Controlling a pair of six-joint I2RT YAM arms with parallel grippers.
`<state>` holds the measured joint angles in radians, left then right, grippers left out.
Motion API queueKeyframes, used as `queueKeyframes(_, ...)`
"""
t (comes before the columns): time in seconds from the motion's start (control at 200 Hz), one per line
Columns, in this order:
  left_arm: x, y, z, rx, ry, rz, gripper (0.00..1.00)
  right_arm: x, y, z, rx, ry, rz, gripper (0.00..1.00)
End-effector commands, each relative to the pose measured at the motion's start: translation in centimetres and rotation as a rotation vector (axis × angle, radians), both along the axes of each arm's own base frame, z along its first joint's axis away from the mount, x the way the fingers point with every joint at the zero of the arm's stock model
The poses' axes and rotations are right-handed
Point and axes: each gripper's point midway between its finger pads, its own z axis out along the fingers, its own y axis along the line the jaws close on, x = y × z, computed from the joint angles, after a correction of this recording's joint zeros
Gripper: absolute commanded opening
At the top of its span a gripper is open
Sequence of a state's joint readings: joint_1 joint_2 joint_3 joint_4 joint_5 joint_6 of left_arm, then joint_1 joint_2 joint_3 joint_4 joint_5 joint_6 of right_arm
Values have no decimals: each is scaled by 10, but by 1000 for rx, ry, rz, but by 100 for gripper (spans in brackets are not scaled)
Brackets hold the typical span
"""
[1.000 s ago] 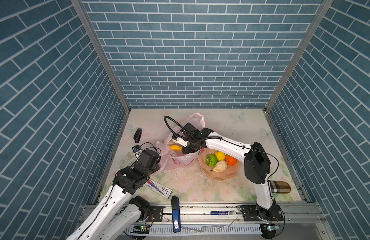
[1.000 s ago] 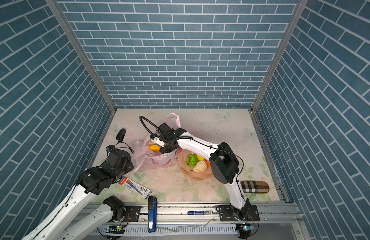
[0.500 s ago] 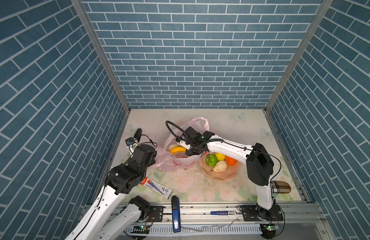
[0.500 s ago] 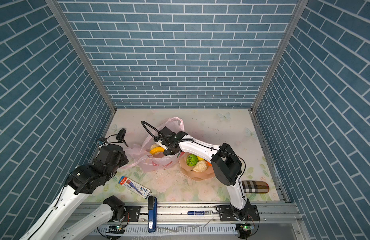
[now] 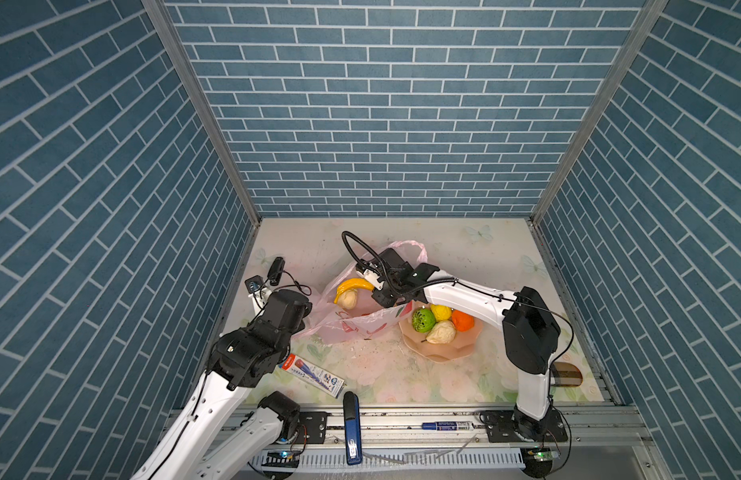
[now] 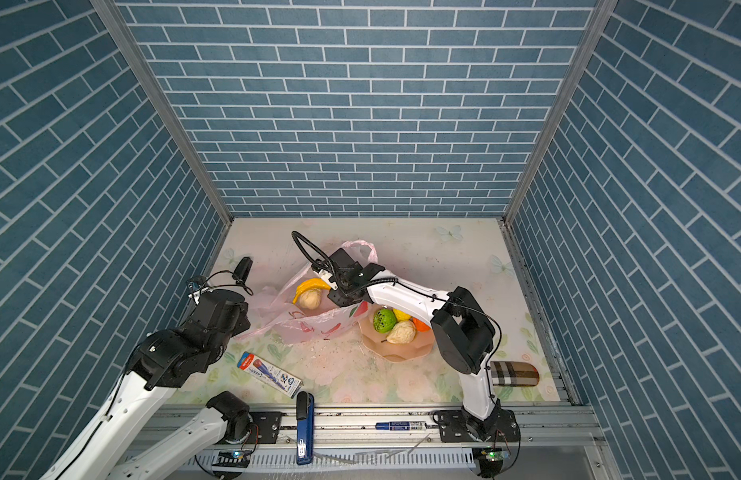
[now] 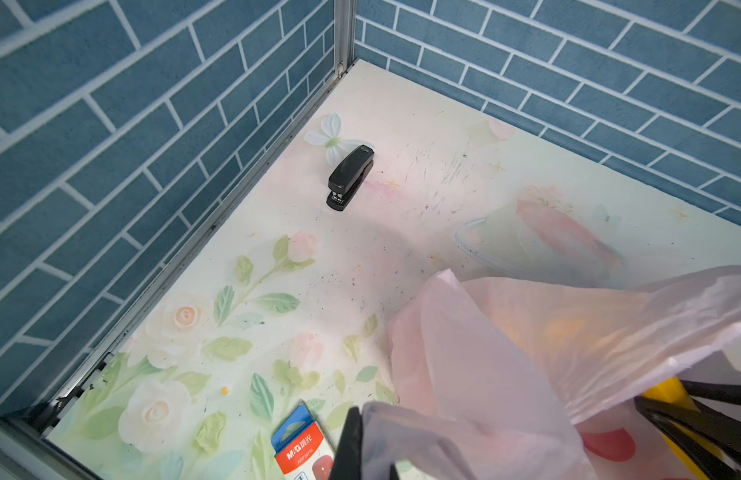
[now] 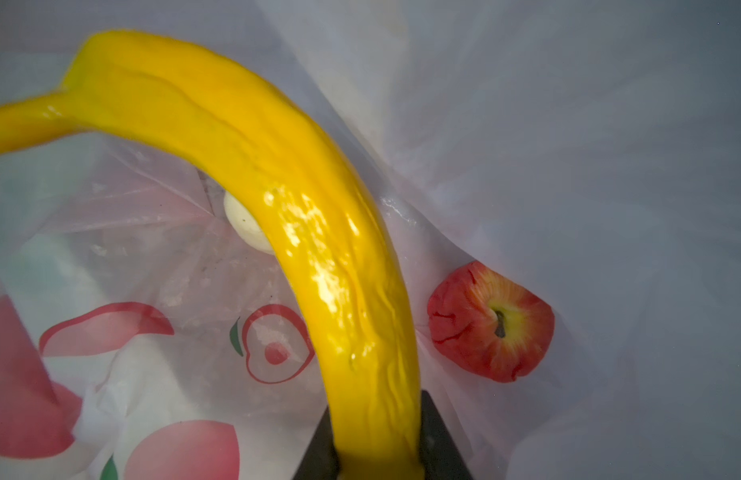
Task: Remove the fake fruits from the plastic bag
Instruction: 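Lift the banana up out of the pink bag with the right gripper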
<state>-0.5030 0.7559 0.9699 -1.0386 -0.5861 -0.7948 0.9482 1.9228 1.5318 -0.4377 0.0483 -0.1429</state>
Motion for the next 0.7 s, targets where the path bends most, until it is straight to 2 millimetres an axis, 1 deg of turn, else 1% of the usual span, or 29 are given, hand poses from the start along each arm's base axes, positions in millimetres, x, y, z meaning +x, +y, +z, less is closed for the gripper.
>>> queueKeyframes(0.0,6,7,0,59,8,21,2,1,3,25,82,-54,3,4)
queueKeyframes(0.17,19,3,3,73,4,18,2,3,6,40,136,-92,1,4)
queueKeyframes(0.375,25,-2,2,66,4,11,2,10,13,64,215,-135,-19,4)
queueKeyframes(0.495,25,2,1,82,7,25,2,15,17,80,261,-158,-27,4)
queueKeyframes(0.695,28,9,3,83,-3,43,2,14,29,107,339,-167,-8,4)
